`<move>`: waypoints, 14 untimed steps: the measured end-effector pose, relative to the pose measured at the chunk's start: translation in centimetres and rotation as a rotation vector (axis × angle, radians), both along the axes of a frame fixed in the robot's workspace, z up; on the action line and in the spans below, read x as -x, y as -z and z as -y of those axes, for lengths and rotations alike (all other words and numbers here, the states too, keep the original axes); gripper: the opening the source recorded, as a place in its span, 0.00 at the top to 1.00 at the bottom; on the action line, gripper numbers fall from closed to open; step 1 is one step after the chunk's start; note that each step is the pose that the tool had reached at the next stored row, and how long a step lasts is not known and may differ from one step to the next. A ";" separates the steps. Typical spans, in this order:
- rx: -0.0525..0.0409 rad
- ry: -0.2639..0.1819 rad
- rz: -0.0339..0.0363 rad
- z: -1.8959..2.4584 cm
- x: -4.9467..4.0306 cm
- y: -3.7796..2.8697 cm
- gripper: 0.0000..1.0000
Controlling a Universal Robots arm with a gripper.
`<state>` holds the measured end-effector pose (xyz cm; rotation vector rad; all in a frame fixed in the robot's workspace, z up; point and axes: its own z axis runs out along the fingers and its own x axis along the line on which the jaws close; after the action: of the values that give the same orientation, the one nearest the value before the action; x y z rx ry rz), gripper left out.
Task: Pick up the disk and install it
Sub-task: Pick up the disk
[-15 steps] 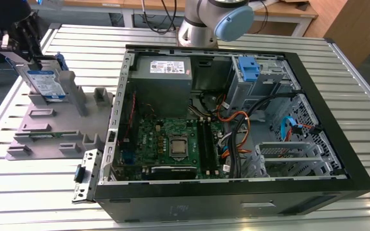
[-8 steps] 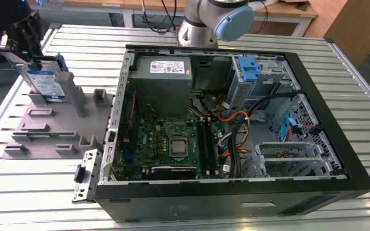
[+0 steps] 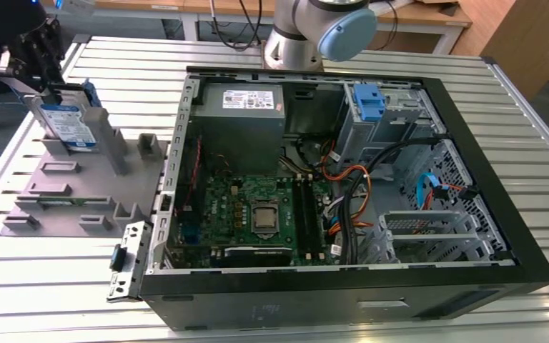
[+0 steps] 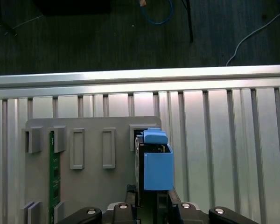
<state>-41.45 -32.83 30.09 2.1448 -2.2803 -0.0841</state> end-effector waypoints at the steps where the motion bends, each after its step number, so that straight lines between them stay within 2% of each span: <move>1: -0.0001 -0.004 -0.0001 0.00 0.00 0.00 0.65; 9: -0.0001 -0.017 0.0001 0.00 0.00 0.01 0.64; 10: 0.0000 -0.017 0.0001 0.00 0.00 0.01 0.58; 11: 0.0000 -0.017 0.0000 0.00 0.00 0.00 0.58; 12: 0.0000 -0.018 0.0000 0.00 0.00 0.00 0.52; 14: 0.0000 -0.026 -0.0001 0.00 -0.01 0.00 0.52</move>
<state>-41.44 -32.83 30.09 2.1740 -2.2514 -0.0839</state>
